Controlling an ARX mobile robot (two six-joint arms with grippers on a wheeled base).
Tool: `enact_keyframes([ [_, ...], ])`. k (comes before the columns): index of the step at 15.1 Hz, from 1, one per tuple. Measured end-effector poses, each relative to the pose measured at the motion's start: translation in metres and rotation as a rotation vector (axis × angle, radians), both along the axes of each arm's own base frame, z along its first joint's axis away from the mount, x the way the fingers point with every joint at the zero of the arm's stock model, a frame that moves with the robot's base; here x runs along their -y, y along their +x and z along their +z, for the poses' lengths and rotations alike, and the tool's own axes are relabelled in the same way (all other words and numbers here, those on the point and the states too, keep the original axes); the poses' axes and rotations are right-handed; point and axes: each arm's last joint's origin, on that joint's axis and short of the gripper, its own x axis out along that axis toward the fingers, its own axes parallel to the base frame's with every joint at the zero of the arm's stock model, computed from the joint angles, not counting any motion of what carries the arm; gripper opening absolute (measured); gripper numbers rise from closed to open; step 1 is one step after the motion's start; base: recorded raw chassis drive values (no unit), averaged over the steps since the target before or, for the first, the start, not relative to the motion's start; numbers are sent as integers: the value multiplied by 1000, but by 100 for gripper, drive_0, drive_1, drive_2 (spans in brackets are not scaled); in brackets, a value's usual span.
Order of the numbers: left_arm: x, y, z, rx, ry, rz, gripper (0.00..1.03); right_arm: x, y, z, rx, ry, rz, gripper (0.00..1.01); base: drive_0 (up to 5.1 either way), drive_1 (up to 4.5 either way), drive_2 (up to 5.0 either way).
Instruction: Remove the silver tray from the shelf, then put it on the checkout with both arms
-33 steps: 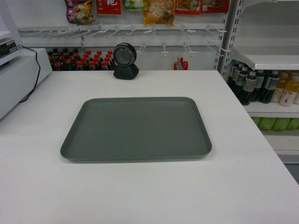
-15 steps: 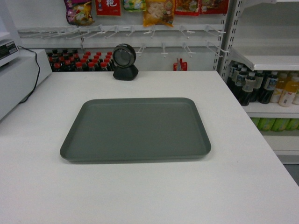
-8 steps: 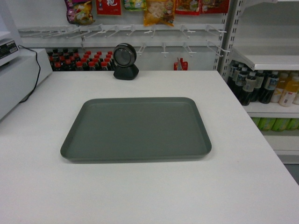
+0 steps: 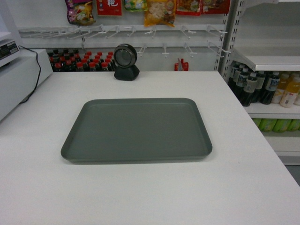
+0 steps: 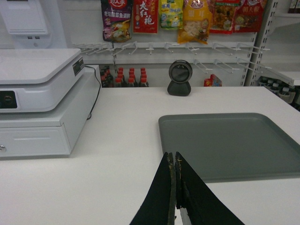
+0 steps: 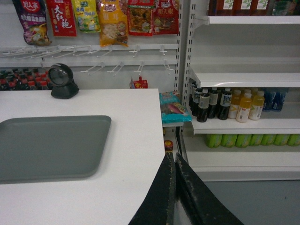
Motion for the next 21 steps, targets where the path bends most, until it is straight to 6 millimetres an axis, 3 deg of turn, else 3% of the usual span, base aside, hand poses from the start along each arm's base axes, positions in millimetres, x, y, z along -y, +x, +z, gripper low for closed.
enact_keyframes([
  [1, 0, 0, 0, 0, 0, 0, 14, 0, 0, 0, 0, 0, 0, 8, 0, 0, 0],
  [3, 0, 0, 0, 0, 0, 0, 38, 0, 0, 0, 0, 0, 0, 32, 0, 0, 0],
  [6, 0, 0, 0, 0, 0, 0, 78, 0, 0, 0, 0, 0, 0, 71, 0, 0, 0],
  [7, 0, 0, 0, 0, 0, 0, 99, 0, 0, 0, 0, 0, 0, 93, 0, 0, 0],
  [8, 0, 0, 0, 0, 1, 0, 98, 0, 0, 0, 0, 0, 0, 98, 0, 0, 0],
  [21, 0, 0, 0, 0, 1, 0, 98, 0, 0, 0, 0, 0, 0, 98, 0, 0, 0],
])
